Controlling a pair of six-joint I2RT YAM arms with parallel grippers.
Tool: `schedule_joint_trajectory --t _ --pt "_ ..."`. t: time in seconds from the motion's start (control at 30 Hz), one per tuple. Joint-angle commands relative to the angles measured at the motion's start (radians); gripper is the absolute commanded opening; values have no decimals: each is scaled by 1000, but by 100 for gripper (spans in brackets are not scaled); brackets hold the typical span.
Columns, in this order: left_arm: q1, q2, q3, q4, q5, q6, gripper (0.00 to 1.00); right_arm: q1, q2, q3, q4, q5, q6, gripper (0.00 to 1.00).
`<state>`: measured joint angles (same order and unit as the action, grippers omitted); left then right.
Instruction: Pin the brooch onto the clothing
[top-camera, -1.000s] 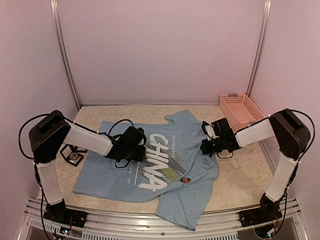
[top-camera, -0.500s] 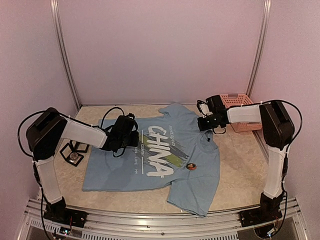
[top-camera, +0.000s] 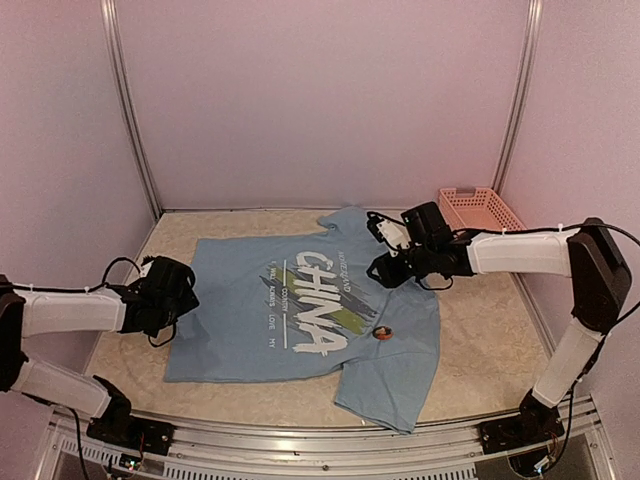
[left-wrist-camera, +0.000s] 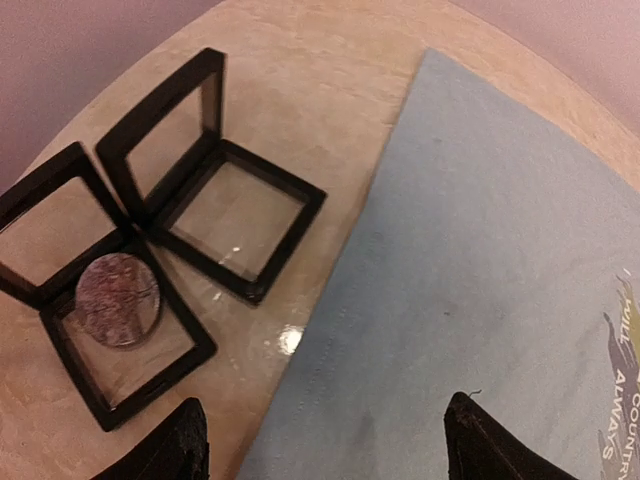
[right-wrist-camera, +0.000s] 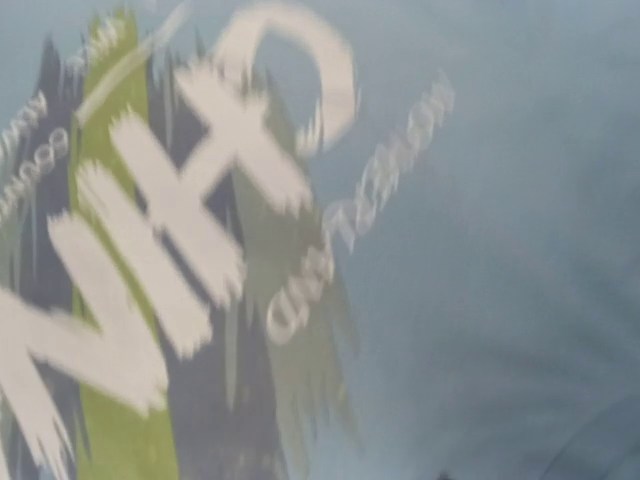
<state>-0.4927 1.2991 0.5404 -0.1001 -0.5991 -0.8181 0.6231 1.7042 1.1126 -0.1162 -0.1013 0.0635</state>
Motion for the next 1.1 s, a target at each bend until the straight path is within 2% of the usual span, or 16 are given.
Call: schedule_joint_trajectory --t 0.0,0.23,0.33,0.4,0.6,0.83,1.07 --pt "59 -111 -57 -79 -91 -222 78 -4 -44 -86 58 -53 -12 48" --pt "214 40 13 -121 -5 -142 80 -3 -65 -143 98 -65 -35 50" --pt "225 106 58 -163 -76 -115 82 -5 -65 -146 95 -70 -41 50" --pt "256 125 71 -146 -81 -92 83 -4 -68 -150 101 -73 -42 50" --pt "378 190 78 -55 33 -48 84 -5 -67 -148 101 -87 -48 50" --pt "382 285 107 -29 75 -35 83 -5 -64 -145 96 -96 -54 50" --pt "381 309 114 -23 89 -17 74 -3 -61 -142 95 -106 -53 49"
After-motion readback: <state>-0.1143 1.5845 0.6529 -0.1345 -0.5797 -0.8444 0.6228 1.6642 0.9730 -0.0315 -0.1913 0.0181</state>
